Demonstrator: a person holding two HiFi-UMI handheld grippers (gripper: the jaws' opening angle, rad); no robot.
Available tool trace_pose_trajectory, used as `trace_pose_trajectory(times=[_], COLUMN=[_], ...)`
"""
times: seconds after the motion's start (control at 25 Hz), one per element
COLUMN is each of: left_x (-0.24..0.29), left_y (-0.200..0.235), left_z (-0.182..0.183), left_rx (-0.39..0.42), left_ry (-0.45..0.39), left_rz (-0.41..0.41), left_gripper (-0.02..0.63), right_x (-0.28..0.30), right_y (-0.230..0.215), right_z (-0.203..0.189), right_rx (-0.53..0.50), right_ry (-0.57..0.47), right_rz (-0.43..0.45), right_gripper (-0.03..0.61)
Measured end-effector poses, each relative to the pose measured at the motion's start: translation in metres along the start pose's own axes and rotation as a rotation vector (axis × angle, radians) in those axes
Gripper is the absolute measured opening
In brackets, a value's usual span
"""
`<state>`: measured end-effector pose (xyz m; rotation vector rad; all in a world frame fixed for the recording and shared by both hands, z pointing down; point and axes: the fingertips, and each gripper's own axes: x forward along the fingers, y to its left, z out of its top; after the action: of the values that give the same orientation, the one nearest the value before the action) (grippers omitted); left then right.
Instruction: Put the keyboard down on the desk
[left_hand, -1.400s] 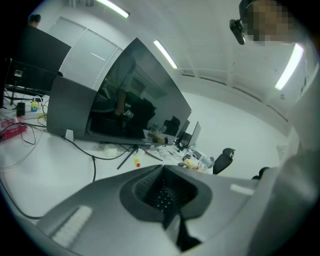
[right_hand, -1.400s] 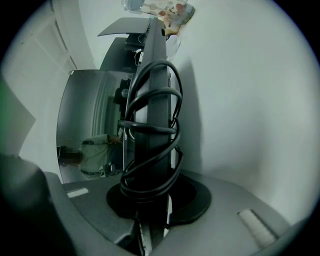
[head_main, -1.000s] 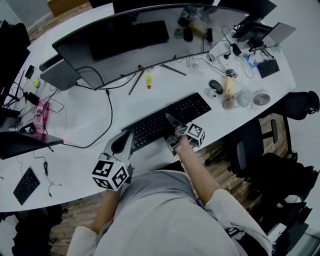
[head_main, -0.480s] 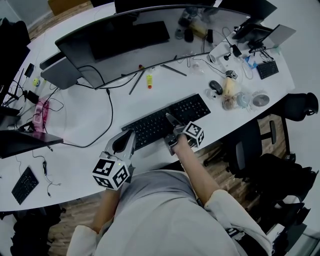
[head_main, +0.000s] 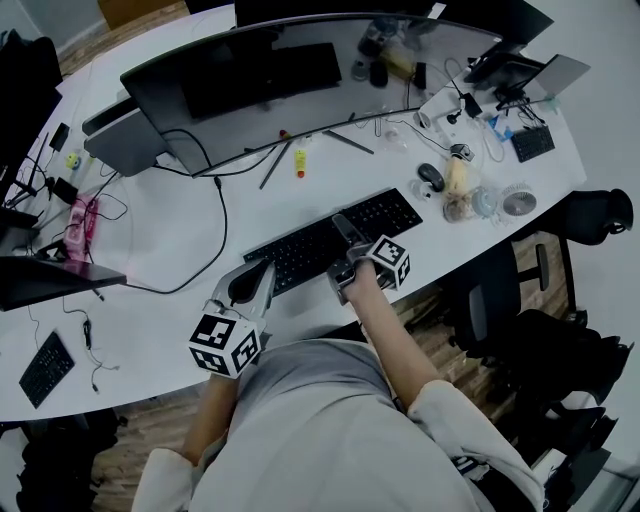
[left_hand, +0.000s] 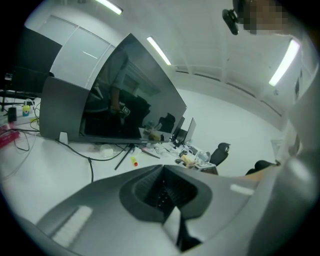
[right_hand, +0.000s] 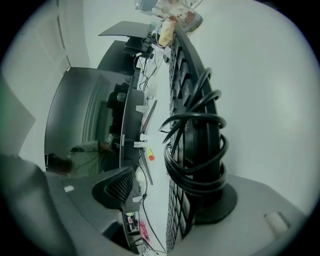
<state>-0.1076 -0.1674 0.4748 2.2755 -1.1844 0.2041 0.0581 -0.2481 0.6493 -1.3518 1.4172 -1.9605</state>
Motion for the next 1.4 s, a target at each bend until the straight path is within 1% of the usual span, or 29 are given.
trace_pose_trajectory(times=[0.12, 0.2, 0.36, 0.48, 0.72, 0.96, 1.16, 1.4], left_x=[0.0, 0.0, -0.002, -0.002, -0.002, -0.003, -0.004, -0.006], left_y=[-0.003, -0.003, -0.001, 0.0, -0.004, -0.007, -0.009, -0.013], left_z=[-0.002, -0.002, -0.002, -0.002, -0.003, -0.002, -0.004, -0.004], left_rx=[-0.005, -0.008, -0.011, -0.015, -0.013, -0.01, -0.014, -0.014], left_ry=[0.003, 0.003, 0.001, -0.002, -0.003, -0.002, -0.003, -0.003], left_rz=[-0.015, -0.015, -0.011, -0.01, -0.017, -0.024, -0.03, -0.039], left_gripper=[0.0, 0.0, 0.0, 0.0, 0.0, 0.0, 0.0, 0.0], right_x=[-0.003, -0.005, -0.015, -0.021, -0.028, -0.032, -0.036, -0.046], right_y=[0.004, 0.003, 0.001, 0.0, -0.005, -0.008, -0.013, -0.027], right_z=[0.004, 0.006, 0.011, 0.012, -0.001, -0.026, -0.039, -0.046], right_rx=[0.002, -0.006, -0.053, -0.085, -0.089, -0.031, 0.042, 0.094], right_ry=[-0.039, -0.064, -0.114, -0.125, -0.07, -0.015, -0.009, -0.005], right_rz=[-0.041, -0.084, -0.172, -0.199, -0.221, -0.197, -0.168, -0.172], right_gripper=[0.382, 0.398, 0.445, 0.456, 0.455, 0.454, 0.454, 0.452])
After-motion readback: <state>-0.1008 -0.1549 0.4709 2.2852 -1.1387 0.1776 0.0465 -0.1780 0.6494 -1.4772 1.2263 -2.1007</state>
